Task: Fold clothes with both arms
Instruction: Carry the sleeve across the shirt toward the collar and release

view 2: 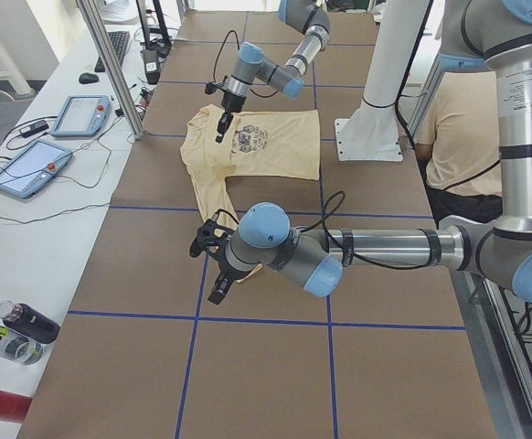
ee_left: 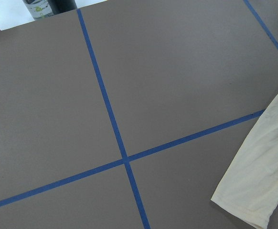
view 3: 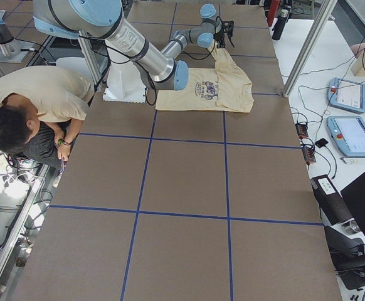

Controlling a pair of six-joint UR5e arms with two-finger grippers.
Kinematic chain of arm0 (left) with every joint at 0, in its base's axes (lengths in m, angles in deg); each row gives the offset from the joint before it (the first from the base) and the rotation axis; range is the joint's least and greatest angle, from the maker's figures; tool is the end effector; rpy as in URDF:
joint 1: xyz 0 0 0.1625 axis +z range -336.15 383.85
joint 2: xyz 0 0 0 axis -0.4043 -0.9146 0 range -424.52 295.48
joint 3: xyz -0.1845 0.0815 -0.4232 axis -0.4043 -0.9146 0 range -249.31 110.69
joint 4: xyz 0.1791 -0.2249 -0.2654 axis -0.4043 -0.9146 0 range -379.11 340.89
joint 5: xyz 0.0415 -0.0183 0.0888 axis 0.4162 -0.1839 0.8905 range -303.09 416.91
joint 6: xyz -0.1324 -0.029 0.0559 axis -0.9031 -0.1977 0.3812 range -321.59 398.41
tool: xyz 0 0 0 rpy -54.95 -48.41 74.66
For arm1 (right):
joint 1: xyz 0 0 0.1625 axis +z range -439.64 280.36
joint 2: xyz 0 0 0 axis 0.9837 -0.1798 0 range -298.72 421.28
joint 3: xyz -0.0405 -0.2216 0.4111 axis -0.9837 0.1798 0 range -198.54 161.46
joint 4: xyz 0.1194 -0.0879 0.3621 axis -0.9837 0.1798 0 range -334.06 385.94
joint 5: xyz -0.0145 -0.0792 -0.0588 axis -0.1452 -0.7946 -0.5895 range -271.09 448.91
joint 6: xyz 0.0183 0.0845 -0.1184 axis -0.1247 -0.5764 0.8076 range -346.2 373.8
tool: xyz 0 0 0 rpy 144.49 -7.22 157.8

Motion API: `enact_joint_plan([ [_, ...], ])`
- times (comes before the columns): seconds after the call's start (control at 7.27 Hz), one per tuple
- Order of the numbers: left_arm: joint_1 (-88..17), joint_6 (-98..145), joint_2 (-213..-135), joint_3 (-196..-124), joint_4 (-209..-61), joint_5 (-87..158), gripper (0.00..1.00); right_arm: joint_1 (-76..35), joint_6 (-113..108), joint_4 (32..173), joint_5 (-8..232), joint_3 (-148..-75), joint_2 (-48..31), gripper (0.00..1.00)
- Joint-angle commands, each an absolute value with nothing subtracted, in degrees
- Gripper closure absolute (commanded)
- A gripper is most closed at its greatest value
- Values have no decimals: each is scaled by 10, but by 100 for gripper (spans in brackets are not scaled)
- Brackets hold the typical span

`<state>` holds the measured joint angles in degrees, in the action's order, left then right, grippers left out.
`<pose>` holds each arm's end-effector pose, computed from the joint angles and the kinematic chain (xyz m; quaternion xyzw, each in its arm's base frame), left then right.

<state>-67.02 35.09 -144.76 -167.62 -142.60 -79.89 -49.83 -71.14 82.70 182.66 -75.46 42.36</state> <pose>-0.0329 -0.4256 0.6660 0.2450 0.3871 0.0773 0.8855 -0.7228 -0.5567 0.0406 0.1490 -0.5633 0.1555 0.7977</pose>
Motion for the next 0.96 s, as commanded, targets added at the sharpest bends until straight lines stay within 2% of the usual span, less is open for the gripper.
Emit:
enact_joint_plan([
  [0.0,-669,350,-1448,-1677,-1424,-801,0,-506,-719,826,1803,-750,436,1],
  [0.14,-669,350,-1448,-1675,-1423,-802,0,-505,-737,832,1822,-788,423,1],
  [0.28,-656,339,-1449,-1672,-1422,-802,0,-488,-743,854,1885,-882,335,1],
  [0.41,-618,191,-1469,-1672,-1424,-801,0,-466,-744,861,1926,-986,236,1],
  [0.55,-558,126,-1471,-1669,-1462,-794,0,-436,-737,859,1970,-1057,152,1],
  [0.83,-514,120,-1473,-1593,-1550,-794,0,-338,-736,863,2113,-1106,48,1],
])
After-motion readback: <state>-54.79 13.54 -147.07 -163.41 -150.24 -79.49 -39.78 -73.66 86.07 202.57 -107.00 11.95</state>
